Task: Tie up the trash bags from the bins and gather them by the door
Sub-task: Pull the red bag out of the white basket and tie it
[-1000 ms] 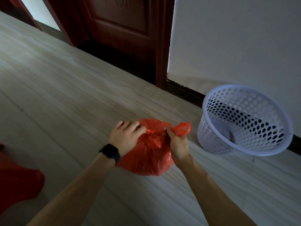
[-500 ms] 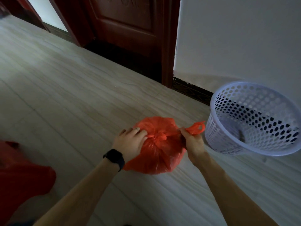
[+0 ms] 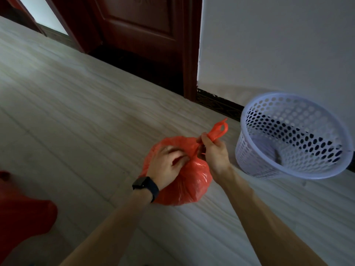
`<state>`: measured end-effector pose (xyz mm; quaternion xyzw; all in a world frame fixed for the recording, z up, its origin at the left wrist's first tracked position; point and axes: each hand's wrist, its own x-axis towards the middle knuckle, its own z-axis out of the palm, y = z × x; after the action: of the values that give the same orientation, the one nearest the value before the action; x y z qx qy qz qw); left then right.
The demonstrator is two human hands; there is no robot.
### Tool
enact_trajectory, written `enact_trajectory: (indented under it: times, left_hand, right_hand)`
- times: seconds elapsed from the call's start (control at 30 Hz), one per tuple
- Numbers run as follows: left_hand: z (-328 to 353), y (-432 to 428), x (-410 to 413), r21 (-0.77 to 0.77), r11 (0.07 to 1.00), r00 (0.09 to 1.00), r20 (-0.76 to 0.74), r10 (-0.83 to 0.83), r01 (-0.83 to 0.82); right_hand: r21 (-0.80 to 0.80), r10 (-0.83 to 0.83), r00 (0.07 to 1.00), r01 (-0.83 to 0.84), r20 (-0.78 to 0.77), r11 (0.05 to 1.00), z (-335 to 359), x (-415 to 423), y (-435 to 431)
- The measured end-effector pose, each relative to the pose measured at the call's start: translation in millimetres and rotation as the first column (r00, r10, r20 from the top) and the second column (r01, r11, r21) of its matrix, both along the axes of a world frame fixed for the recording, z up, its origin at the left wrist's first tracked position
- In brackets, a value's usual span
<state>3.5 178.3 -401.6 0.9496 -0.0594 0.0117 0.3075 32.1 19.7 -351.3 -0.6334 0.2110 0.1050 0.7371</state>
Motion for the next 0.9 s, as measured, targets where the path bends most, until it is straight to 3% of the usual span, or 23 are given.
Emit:
enact_trajectory:
  times: [0.2, 0.6, 0.73, 0.8, 0.9]
  left_hand:
    - [-12.6, -3.9, -10.5, -0.048, 0.992, 0.993, 0.009, 0.114, -0.114]
    - [-31.8, 5.4, -9.9, -0.013, 0.996, 0.987, 0.137, 0.085, -0.084]
    - [-37.0, 2.2, -14.3, 0.038, 0.992, 0.987, 0.11, 0.116, -0.121]
    - [-38.4, 1.0, -16.1, 0.117, 0.986, 0.988, 0.116, 0.105, -0.119]
    - [-41.1, -1.1, -28.5, 0.187, 0.979, 0.993, 0.101, 0.06, -0.078]
  right_hand:
    - [-0.057, -0.022, 1.0, 0.023, 0.015, 0.998, -0.9, -0.7, 4.0]
    - [-0.263, 0.099, 0.993, -0.081, 0.06, 0.962, 2.7, -2.1, -12.1]
    - [-0.23, 0.173, 0.983, -0.157, 0.053, 0.96, 4.3, 7.9, -17.9]
    - [-0.393, 0.25, 0.965, -0.199, 0.084, 0.898, 11.6, 20.1, -24.4]
    - [-0.694, 0.375, 0.92, -0.199, 0.11, 0.692, 27.8, 29.6, -38.5]
